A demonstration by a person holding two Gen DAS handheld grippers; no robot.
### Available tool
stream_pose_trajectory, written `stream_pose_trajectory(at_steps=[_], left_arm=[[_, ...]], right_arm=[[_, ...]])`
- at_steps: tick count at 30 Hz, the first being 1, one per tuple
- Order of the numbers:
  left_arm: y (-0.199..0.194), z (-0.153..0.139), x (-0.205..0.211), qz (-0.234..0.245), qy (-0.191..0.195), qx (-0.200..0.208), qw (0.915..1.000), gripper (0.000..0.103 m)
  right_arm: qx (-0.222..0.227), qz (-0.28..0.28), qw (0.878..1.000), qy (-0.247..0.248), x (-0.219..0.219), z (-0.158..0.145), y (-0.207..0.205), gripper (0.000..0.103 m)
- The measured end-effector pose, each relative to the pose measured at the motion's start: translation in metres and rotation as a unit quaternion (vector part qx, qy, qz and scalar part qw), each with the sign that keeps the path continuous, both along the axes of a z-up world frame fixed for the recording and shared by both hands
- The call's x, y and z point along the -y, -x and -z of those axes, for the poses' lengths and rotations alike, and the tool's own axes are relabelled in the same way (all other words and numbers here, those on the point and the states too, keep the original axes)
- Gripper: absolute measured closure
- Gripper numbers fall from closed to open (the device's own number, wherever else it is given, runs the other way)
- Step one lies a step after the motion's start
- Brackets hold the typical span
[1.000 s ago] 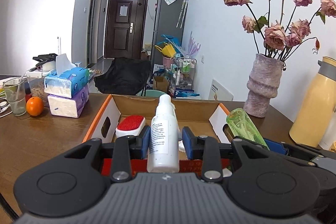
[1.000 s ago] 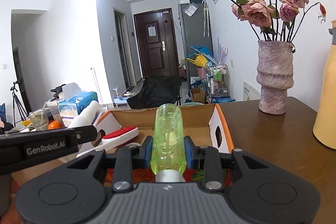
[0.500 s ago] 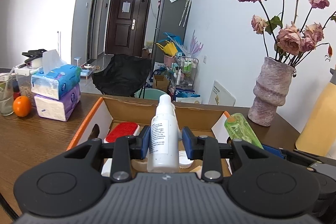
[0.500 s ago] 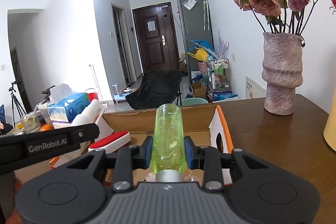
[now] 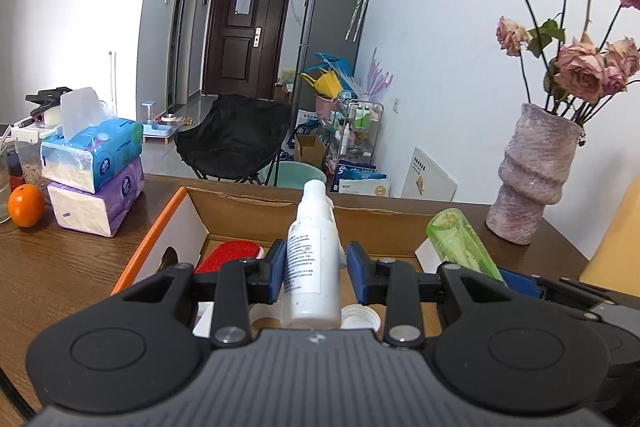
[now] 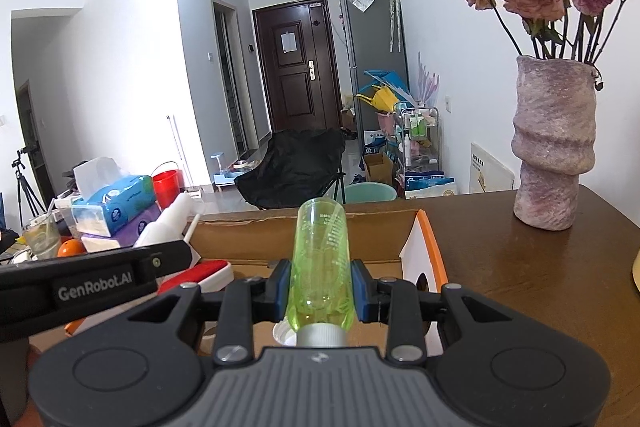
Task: Organize rigid objects
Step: 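Lower both spray bottles into the box and open both tools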
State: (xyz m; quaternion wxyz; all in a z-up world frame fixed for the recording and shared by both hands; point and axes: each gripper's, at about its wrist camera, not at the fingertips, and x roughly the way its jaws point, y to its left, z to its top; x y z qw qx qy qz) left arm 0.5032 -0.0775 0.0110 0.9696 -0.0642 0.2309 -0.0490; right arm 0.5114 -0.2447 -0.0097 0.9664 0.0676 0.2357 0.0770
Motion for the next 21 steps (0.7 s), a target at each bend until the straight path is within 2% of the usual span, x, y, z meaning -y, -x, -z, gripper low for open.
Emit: stream_pose_trajectory(at_steps=[21], left_arm=[[-0.047, 0.014, -0.005, -0.009, -0.017, -0.022, 0.9996, 0.069]], right_arm=[[-0.02, -0.015, 0.999, 0.027, -0.006, 0.013, -0.047, 0.073]])
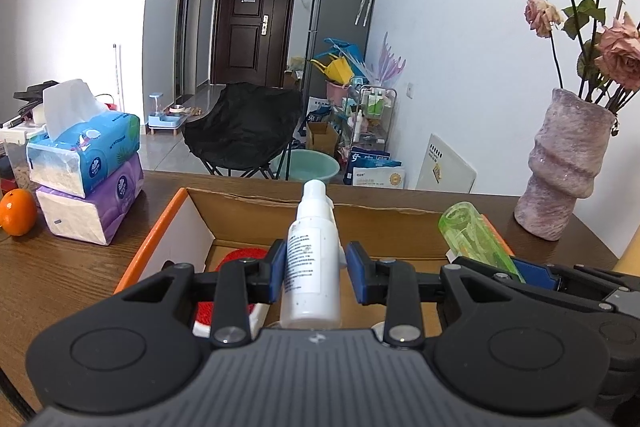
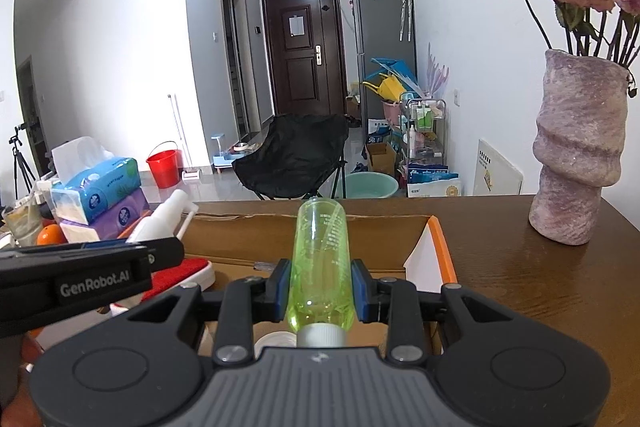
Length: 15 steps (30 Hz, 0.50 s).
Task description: Organize rigid objects
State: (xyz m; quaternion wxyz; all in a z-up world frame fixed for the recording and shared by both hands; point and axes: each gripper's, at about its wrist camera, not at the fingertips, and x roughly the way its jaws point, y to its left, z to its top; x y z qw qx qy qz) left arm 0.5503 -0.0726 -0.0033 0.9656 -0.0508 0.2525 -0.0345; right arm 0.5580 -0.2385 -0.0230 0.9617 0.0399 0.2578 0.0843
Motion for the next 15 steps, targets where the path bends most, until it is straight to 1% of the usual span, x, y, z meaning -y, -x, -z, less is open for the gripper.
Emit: stream_pose_trajectory(at_steps=[5, 6, 7, 8, 9, 10, 11, 12, 13, 14, 15], left_arm=[[-0.004, 0.002, -0.002, 0.0, -0.005, -0.013, 0.9999, 0.068], [-0.004, 0.001, -0.003, -0.003, -0.007, -0.014, 0.9999, 0.06], [-0.004, 0.0, -0.003, -0.007, -0.008, -0.014, 0.9998, 0.04], [-0.002, -0.001, -0.004, -0.014, -0.01, -0.012, 0.9998, 0.029], [0.0, -0.002, -0.005, -0.024, -0.011, -0.007, 0.9996, 0.009], [0.002, -0.004, -0.005, -0.033, -0.011, -0.001, 0.9994, 0.002], [0.004, -0.006, -0.006, -0.037, -0.011, 0.004, 0.9993, 0.002], [0.005, -0.007, -0.008, -0.036, -0.009, 0.005, 0.9993, 0.0], [0.006, -0.008, -0.009, -0.037, -0.007, 0.005, 0.9993, 0.0], [0.006, -0.009, -0.01, -0.04, -0.006, 0.005, 0.9992, 0.0], [0.007, -0.01, -0.011, -0.042, -0.006, 0.004, 0.9991, 0.0]], right_arm=[[-0.01, -0.007, 1.0, 0.011, -0.001, 0.002, -0.004, 0.073], [-0.013, -0.006, 1.0, 0.014, -0.001, 0.002, -0.003, 0.072], [-0.013, -0.005, 1.0, 0.018, -0.002, 0.001, -0.003, 0.073], [-0.009, -0.002, 1.0, 0.023, -0.002, -0.001, -0.001, 0.069], [-0.008, 0.003, 0.999, 0.031, -0.003, -0.002, 0.0, 0.055], [-0.007, 0.007, 0.999, 0.035, -0.003, -0.004, 0.0, 0.045], [-0.003, 0.011, 0.999, 0.039, -0.003, -0.005, 0.002, 0.025], [0.001, 0.014, 0.999, 0.044, -0.003, -0.005, 0.003, 0.014], [0.004, 0.016, 0.999, 0.047, -0.004, -0.006, 0.004, 0.013], [0.004, 0.017, 0.999, 0.048, -0.004, -0.007, 0.004, 0.009], [0.002, 0.018, 0.999, 0.047, -0.004, -0.007, 0.004, 0.001]])
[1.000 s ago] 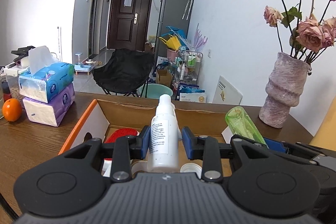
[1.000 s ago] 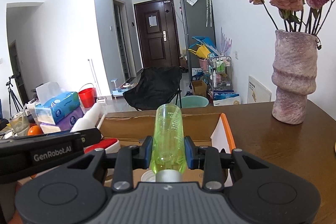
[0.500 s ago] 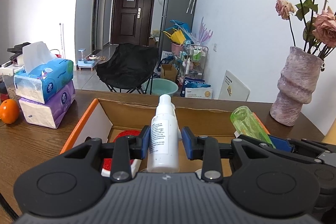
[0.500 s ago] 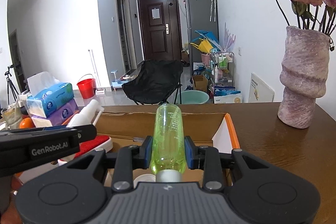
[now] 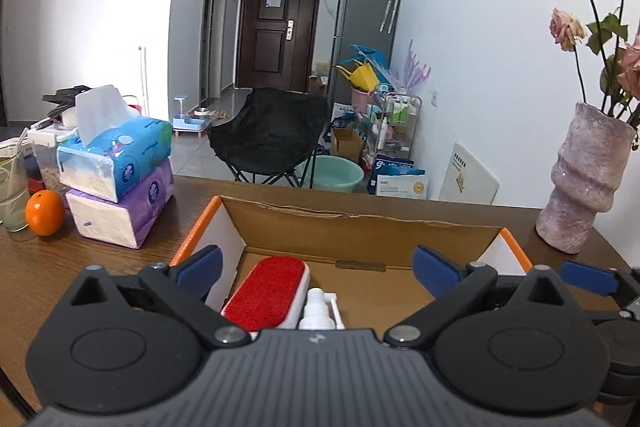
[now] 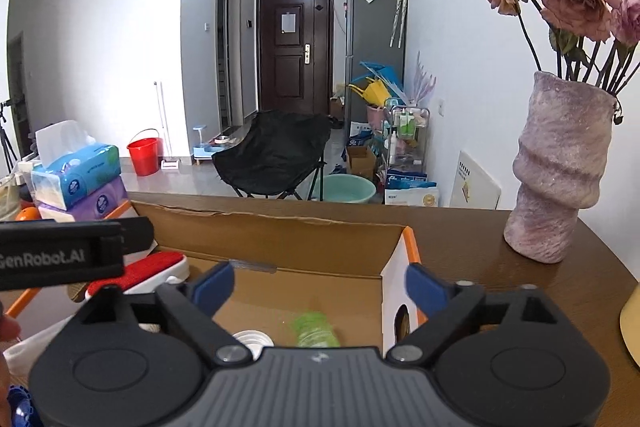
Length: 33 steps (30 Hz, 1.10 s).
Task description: Organize rigid objects
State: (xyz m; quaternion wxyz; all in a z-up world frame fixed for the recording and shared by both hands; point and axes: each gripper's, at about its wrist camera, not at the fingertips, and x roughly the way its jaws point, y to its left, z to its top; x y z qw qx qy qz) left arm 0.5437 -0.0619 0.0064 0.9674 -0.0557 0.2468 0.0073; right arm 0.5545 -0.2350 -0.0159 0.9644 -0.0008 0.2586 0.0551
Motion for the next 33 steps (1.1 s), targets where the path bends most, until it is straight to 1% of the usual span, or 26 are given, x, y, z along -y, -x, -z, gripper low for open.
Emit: stream_pose_trajectory(at_steps=[10, 15, 26, 33], left_arm=[[0.0, -0.003, -0.007, -0.009, 0.004, -0.002, 0.9999, 0.0], [0.005, -0.006, -0.006, -0.006, 0.002, 0.006, 1.0, 0.0], [0.03, -0.013, -0.006, 0.0, -0.009, 0.021, 0.9997, 0.0], [0.053, -0.018, -0.013, -0.002, -0.014, 0.025, 0.9996, 0.0]], right_arm=[[-0.001, 0.003, 1.0, 0.002, 0.0, 0.0, 0.0, 0.0], [0.003, 0.004, 1.0, 0.005, 0.001, -0.002, 0.004, 0.0], [0.021, 0.005, 1.0, 0.004, 0.007, -0.012, 0.028, 0.0], [0.03, 0.007, 1.0, 0.004, 0.008, -0.019, 0.053, 0.0]])
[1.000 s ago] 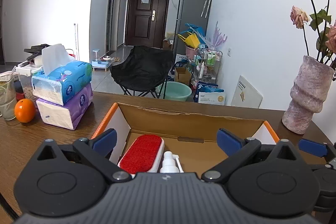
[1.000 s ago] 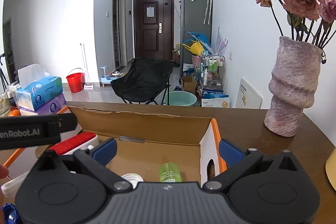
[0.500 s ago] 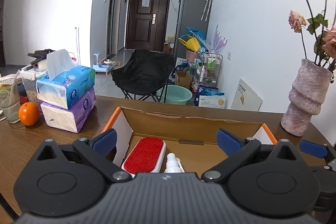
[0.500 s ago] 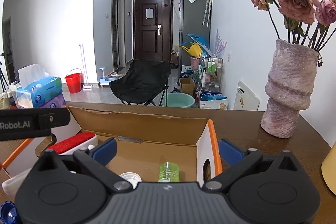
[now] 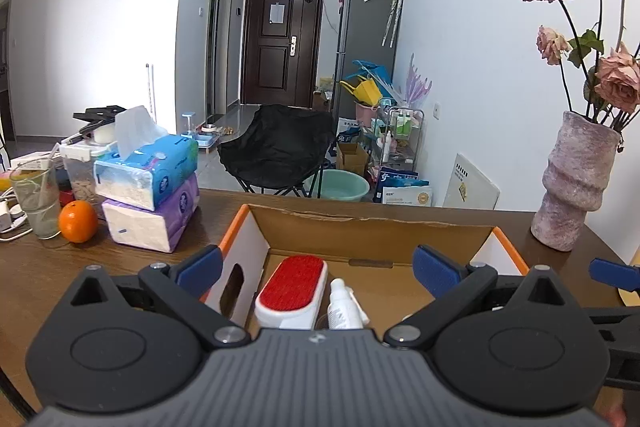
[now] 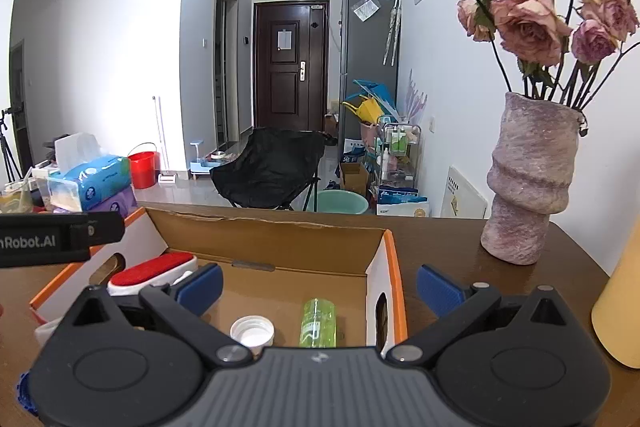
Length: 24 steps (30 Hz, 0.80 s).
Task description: Organize rigid objects
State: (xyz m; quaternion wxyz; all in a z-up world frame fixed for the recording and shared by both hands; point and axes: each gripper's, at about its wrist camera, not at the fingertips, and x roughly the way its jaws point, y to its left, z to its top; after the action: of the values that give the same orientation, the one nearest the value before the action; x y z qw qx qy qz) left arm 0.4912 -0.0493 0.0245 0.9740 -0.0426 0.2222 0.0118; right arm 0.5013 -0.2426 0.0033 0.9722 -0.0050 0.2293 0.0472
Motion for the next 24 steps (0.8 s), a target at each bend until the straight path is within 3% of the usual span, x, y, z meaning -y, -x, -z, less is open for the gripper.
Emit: stream_pose_trajectory(at_steps=[24], left_arm=[[0.09, -0.014, -0.031, -0.018, -0.001, 0.015, 0.9997, 0.0]], right_arm=[[0.013, -0.001, 1.0, 0.007, -0.015, -0.012, 0.093, 0.0]])
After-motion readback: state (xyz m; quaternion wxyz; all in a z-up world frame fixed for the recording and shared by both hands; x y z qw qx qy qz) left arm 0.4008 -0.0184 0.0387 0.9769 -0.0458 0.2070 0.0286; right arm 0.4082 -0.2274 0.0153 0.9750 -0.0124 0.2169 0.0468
